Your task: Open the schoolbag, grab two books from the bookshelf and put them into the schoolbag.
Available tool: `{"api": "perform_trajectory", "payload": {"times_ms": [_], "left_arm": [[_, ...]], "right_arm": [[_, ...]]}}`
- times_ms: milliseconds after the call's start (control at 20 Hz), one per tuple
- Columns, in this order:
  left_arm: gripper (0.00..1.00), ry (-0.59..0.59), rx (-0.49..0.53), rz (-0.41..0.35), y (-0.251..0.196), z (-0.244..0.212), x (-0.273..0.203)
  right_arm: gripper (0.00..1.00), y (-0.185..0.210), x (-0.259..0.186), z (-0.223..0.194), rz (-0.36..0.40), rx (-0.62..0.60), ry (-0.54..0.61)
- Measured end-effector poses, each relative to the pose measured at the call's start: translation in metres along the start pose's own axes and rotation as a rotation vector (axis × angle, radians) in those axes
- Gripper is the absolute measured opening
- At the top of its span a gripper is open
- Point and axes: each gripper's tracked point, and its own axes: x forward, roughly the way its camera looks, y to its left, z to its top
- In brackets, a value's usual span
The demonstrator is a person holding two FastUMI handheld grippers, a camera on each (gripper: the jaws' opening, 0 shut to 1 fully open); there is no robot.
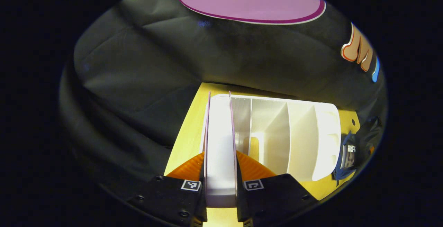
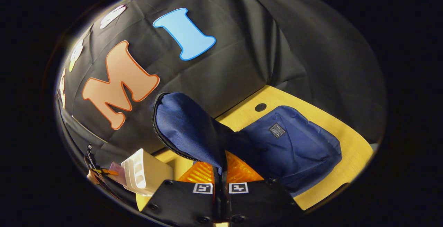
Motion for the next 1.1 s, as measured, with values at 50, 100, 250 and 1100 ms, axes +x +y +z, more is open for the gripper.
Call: {"api": "perform_trajectory", "payload": {"times_ms": [50, 100, 250, 1100], "left_arm": [[0.30, -0.004, -0.002, -0.003, 0.001, 0.002, -0.005], [0.30, -0.002, -0.010, -0.005, 0.003, 0.002, -0.012], [0.30, -0.012, -0.052, -0.017, 0.009, 0.009, -0.029], [0.31, -0.150, -0.292, -0.261, 0.002, 0.077, -0.131]], "right_arm": [[0.03, 0.000, 0.000, 0.000, 0.000, 0.003, 0.000], [0.03, 0.000, 0.000, 0.000, 0.001, 0.006, 0.001], [0.05, 0.000, 0.000, 0.000, 0.002, 0.006, 0.001], [0.04, 0.001, 0.000, 0.000, 0.005, 0.023, 0.002]]}}
